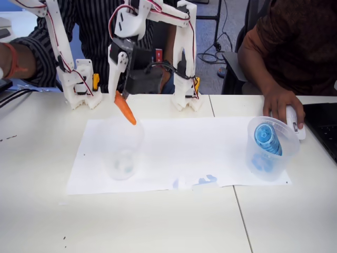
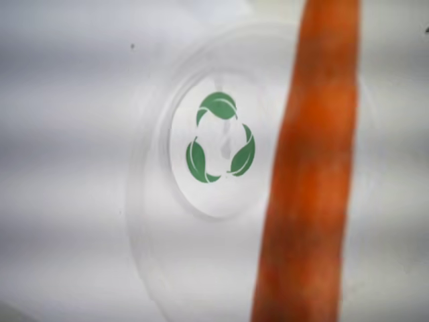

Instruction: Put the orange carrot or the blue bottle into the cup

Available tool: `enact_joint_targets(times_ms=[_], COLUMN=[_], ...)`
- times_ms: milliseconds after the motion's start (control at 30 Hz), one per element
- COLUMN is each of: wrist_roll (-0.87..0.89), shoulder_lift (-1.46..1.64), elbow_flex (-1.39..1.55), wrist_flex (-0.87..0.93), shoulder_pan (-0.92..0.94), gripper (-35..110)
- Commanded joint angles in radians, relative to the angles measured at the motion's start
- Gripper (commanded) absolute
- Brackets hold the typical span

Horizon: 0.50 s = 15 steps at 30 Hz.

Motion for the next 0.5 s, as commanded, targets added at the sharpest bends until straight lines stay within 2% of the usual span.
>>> enact_joint_targets(times_ms=[0, 467], wrist_roll=[0.000, -0.011], shoulder_lift=[0.020, -0.028], elbow_flex=[-0.106, -0.095], wrist_flex=[-0.018, -0.135], shoulder_pan=[0.029, 0.032], gripper=[7, 7])
